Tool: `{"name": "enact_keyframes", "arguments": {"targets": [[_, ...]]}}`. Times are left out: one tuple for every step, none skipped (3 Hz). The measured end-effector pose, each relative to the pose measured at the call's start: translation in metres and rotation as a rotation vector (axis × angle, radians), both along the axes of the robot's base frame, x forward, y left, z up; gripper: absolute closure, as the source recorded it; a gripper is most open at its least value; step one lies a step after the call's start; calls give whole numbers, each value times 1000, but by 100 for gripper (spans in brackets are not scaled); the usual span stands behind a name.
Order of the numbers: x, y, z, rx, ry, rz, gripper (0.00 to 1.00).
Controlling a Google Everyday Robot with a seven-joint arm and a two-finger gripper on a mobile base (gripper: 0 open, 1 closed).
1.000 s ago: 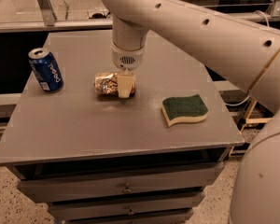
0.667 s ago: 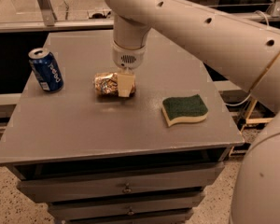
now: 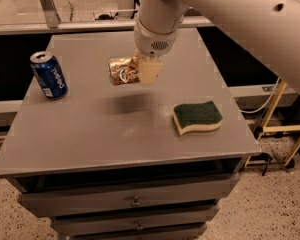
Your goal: Place orange can upright
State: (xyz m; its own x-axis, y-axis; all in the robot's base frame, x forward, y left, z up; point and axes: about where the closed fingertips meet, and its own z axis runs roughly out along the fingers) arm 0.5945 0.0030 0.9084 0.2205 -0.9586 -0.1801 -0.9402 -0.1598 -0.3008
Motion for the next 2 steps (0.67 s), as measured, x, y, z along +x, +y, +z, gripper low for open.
{"name": "enact_keyframes", "arguments": {"targets": [[-1,-5,5,-22,-39,93,100],[-1,-4,5,-23,-39,96,100]]}}
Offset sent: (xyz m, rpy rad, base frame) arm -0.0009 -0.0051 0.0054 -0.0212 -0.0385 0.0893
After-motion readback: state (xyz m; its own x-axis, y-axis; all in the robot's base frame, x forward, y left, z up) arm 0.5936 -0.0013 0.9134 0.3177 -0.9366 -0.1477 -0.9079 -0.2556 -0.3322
